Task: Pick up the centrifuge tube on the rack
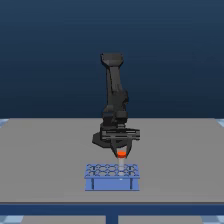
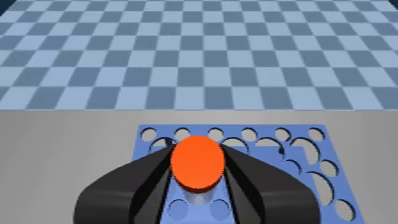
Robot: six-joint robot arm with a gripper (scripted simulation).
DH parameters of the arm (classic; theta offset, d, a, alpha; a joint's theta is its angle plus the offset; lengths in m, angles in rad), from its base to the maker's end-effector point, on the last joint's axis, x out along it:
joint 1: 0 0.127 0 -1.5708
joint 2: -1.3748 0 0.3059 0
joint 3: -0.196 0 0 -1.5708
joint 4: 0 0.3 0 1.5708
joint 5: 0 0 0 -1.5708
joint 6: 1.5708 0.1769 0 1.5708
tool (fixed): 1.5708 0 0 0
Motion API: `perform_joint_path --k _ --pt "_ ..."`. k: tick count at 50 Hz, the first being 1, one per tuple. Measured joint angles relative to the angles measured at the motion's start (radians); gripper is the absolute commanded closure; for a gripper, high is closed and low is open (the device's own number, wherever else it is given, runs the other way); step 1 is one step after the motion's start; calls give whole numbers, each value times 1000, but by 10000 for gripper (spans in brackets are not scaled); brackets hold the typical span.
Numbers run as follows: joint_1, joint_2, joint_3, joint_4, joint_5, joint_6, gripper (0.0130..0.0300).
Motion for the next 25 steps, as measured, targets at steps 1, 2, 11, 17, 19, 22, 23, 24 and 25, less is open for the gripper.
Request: perform_joint_path --k 1,2,11,17,19,22,23,24,25 --pt "0 0 0 0 0 0 300" --pt "0 0 0 0 0 0 300" --pt "0 0 0 0 -1 1 300" --pt "0 0 0 0 0 0 300" --pt "0 0 0 1 0 -1 300" --pt "0 -1 0 4 1 -4 300" --pt "0 -2 0 6 2 -6 300" --pt "0 -3 -1 8 3 -7 300" --pt "0 -3 -1 10 4 -9 300"
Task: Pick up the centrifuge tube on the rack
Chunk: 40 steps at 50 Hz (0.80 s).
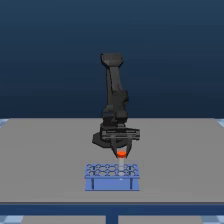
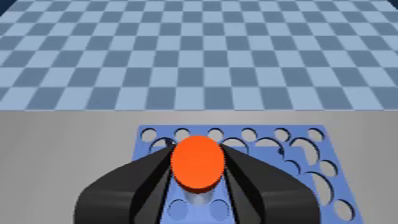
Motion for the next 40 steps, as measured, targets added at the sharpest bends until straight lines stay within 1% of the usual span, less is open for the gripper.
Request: perform_joint_path --k 9,20,40 --pt "0 -12 -5 32 11 -30 300" --pt "0 -33 -16 105 33 -101 300" --pt "0 -78 -43 334 82 -326 300"
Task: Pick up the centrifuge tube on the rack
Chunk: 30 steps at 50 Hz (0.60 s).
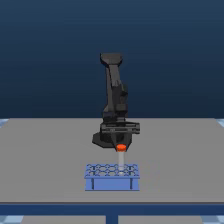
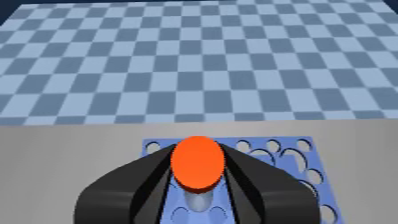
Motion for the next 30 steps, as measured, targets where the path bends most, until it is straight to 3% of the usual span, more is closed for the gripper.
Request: perform_joint_path --k 30 --pt "0 -49 -39 470 45 -471 300"
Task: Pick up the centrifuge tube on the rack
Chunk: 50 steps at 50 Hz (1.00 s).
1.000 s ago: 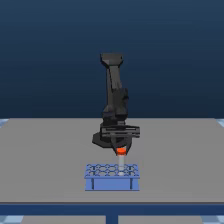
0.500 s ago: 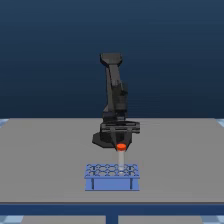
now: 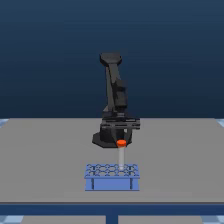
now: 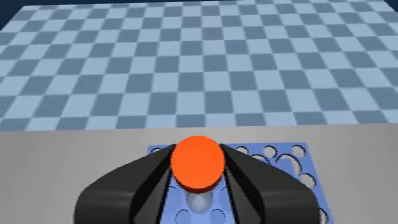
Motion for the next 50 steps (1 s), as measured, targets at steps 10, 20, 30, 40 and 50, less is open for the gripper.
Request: perform_joint_path --k 10,20,30,40,50 --pt "0 -12 -11 158 5 -160 300" --pt "0 -24 -23 317 6 -320 300" --pt "0 -36 -36 475 3 -480 300" --pt "0 -48 -50 633 -5 -640 300" --pt "0 -60 -67 784 -17 -793 300"
